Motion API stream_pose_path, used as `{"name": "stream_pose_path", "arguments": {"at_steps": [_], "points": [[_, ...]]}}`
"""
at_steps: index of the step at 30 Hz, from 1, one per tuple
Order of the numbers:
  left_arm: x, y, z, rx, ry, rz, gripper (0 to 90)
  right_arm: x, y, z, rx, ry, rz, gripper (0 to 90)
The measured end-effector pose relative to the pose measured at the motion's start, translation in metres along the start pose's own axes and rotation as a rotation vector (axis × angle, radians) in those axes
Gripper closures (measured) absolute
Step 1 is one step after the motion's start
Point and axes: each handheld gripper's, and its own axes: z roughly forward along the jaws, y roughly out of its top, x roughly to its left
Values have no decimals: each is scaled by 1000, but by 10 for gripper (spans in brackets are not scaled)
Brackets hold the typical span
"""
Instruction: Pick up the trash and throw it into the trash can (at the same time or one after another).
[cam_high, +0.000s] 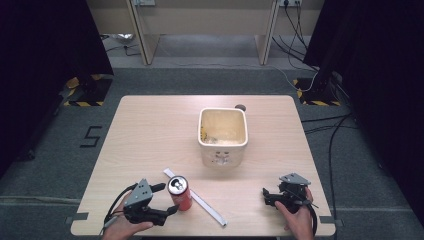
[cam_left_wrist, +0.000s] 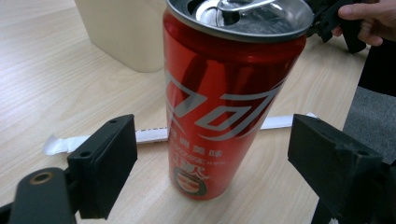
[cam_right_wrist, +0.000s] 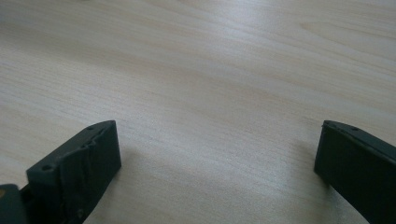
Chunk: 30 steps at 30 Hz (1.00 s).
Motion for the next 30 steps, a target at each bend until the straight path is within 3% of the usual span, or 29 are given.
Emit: {"name": "stream_pose_path", "arguments": {"at_steps": [22, 29, 30], "points": [[-3, 7, 23, 0, -23, 7, 183, 0, 0, 0, 0, 0, 1, 5], [-1, 7, 29, 1, -30, 12, 259, 0, 0, 0, 0, 1, -3, 5], [-1, 7, 29, 0, -32, 15, 313, 0, 0, 0, 0, 2, -2, 5]]}}
